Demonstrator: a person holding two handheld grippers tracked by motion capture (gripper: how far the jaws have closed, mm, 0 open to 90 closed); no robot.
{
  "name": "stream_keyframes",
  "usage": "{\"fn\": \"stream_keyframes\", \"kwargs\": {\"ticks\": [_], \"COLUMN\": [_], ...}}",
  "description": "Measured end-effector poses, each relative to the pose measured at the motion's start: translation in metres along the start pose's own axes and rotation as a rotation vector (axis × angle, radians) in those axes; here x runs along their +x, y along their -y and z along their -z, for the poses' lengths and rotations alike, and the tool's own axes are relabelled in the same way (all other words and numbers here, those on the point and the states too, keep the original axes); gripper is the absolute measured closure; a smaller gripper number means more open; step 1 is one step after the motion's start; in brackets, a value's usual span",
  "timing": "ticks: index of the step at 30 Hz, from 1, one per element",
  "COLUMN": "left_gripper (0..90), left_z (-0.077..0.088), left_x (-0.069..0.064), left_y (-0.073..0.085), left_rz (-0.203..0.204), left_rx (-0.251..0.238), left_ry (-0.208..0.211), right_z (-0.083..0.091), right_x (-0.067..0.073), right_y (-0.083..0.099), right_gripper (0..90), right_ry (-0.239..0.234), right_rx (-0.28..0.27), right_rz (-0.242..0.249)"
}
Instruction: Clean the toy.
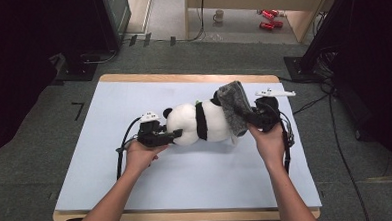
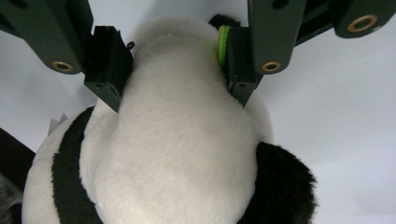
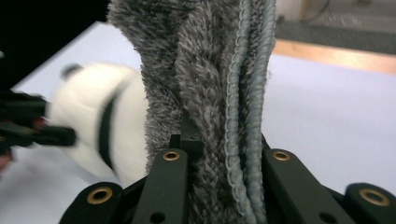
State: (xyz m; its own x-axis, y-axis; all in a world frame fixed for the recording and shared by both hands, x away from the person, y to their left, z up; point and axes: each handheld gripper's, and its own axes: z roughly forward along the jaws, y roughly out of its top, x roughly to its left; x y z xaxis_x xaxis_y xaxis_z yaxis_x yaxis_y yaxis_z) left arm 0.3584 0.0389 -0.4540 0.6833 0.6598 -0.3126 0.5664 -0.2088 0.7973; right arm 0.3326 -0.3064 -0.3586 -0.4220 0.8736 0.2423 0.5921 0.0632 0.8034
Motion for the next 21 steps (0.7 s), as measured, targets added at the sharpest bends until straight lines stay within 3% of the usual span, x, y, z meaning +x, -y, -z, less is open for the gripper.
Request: {"fn": "stream_keyframes", "kwargs": {"ticks": [4,8,14,18,20,21], "left_gripper": [49.1,49.0,52.1,52.5,52.6,52.6], "left_z": [0.002,0.004,0.014,0.023,0.023,0.022], "left_x": [-0.004,-0.010,-0.023,-0.028,-0.029,-0.027], "left_y": [0.001,0.004,0.004,0.005,0.007,0.009], "left_rz": [0.009,0.016,0.060,0.036,0.001,0.000], "left_rx": [0.000,-0.008,0.005,0.000,0.019,0.026], "left_ry": [0.018,0.013,0.027,0.026,-0.018,-0.021], "right_z": [-0.004,-0.021,-0.042,-0.059,-0.071,-0.075], "right_x": [0.022,0.042,0.075,0.100,0.104,0.104], "right_y": [-0.007,-0.009,-0.010,-0.003,0.003,0.006], "right_gripper": [78.2,78.2,78.4,78.3,78.3,78.4], "right_ry": [-0.060,-0.132,-0.266,-0.304,-0.296,-0.293], "right_rx": [-0.007,0.024,0.082,0.133,0.158,0.160], "right_rz": [0.042,0.072,0.087,0.146,0.171,0.177]}}
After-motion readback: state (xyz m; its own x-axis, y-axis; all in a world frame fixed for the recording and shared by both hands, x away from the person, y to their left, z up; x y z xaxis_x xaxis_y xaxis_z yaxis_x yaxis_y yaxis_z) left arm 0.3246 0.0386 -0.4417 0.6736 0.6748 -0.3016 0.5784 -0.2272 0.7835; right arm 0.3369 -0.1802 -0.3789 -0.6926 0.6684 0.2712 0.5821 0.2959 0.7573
